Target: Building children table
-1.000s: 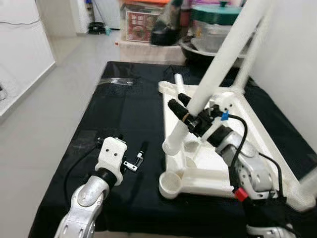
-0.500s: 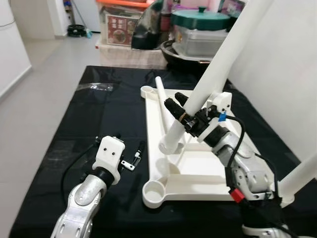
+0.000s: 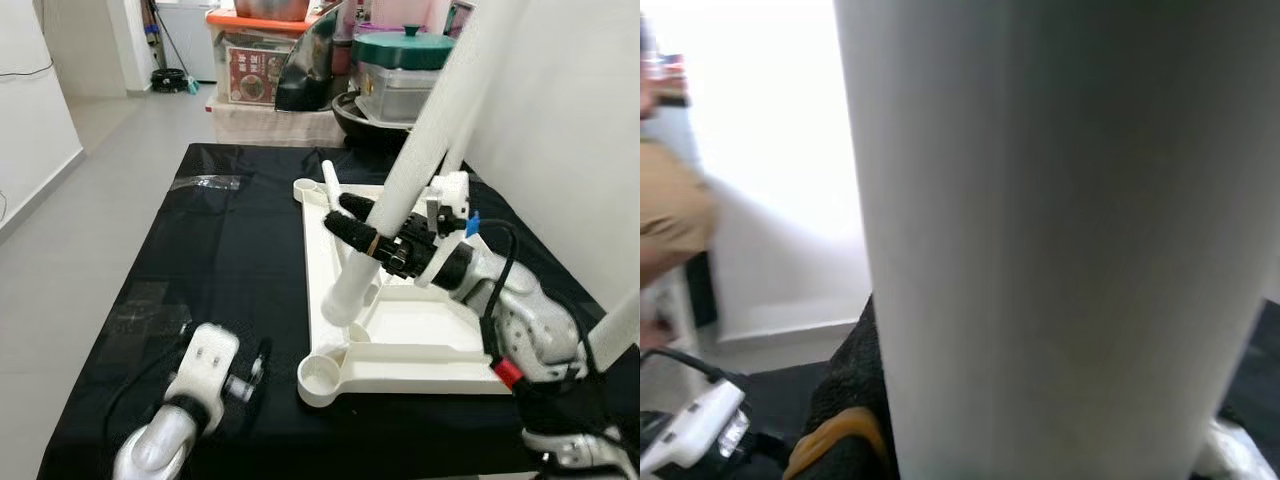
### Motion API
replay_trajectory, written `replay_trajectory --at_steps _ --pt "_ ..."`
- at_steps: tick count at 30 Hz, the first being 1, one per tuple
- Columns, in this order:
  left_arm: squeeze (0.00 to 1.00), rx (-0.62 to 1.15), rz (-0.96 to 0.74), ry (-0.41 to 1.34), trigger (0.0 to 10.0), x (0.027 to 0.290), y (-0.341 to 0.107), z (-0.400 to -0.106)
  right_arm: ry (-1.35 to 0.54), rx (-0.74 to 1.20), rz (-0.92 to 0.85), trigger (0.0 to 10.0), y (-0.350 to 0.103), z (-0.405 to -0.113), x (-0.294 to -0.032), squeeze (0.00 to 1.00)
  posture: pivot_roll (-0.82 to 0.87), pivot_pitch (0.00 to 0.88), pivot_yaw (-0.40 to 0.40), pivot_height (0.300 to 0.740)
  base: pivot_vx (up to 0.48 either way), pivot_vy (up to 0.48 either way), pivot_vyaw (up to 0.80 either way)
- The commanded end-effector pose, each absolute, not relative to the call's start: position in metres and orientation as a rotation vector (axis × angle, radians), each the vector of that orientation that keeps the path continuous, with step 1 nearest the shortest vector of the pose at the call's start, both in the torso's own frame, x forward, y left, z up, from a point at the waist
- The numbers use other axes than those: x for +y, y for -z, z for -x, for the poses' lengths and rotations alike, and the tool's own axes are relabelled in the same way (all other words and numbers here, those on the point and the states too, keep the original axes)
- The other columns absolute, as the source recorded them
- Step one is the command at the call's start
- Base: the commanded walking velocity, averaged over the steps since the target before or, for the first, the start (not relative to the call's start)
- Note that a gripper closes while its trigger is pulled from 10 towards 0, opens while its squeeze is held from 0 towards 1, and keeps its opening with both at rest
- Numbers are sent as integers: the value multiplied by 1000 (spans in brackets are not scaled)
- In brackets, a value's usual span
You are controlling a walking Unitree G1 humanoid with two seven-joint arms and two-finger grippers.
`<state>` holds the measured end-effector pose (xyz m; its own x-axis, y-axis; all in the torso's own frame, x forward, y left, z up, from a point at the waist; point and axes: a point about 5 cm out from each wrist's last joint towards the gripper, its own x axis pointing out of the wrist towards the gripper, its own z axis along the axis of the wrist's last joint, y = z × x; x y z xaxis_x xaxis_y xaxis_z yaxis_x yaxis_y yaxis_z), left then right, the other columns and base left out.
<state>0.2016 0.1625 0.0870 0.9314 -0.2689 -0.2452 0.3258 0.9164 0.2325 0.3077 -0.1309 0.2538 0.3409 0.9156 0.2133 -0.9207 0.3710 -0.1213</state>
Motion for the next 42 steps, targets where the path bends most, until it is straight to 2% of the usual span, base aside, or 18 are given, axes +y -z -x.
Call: replay_trajectory --at_steps 1,8,13,16,18,20,30,42 --pt "0 187 -275 340 10000 157 -92 -204 -1260 -237 -22 0 -249 -307 -122 0 111 0 -113 740 0 0 0" --pt "0 212 -275 366 10000 156 -90 -198 -1396 -200 -10 0 -242 -305 -111 0 117 0 -113 740 0 0 0" --pt "0 207 -276 373 10000 155 -91 -198 -1421 -196 -16 0 -241 -305 -110 0 117 0 -113 740 0 0 0" --pt "0 189 -259 402 10000 150 -94 -198 -1462 -183 -19 0 -239 -302 -107 0 120 0 -116 740 0 0 0" --pt "0 167 -226 484 10000 141 -99 -196 -1519 -148 -20 0 -231 -300 -106 0 119 0 -114 740 0 0 0" --pt "0 167 -226 484 10000 141 -99 -196 -1519 -148 -20 0 -231 -300 -106 0 119 0 -114 740 0 0 0" --pt "0 205 -118 718 10000 130 -110 -187 -1575 -115 -22 0 -219 -301 -103 0 117 0 -106 740 0 0 0" --pt "0 212 -145 730 10000 133 -109 -192 -1534 -87 14 0 -203 -306 -104 0 110 0 -107 740 0 0 0"
